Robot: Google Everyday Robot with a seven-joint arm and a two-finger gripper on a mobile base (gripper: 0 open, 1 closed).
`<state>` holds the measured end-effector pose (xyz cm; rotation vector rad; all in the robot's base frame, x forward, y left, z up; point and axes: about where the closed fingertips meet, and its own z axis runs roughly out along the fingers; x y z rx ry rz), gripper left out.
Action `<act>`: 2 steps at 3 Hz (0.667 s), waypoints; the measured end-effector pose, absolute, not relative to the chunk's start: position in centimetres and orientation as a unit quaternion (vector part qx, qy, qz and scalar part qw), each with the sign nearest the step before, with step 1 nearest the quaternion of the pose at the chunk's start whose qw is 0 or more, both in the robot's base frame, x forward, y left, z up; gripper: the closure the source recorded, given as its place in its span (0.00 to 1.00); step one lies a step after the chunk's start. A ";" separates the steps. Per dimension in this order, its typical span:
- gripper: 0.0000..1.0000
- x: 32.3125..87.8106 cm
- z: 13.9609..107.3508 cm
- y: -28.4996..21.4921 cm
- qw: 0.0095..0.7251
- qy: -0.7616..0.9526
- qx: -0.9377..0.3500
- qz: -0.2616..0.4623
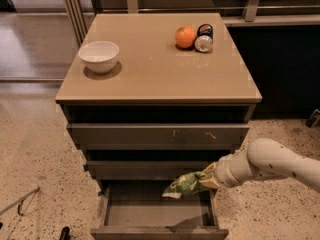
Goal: Place green jalapeno chip bag into bottom drawer
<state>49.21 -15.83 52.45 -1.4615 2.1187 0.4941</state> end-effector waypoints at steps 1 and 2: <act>1.00 48.6 43.2 -14.6 0.220 0.783 -0.532 0.236; 1.00 48.6 43.2 -14.6 0.220 0.783 -0.532 0.236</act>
Offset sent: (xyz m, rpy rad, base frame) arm 0.0010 0.0063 -0.0622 0.0234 0.0729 0.0261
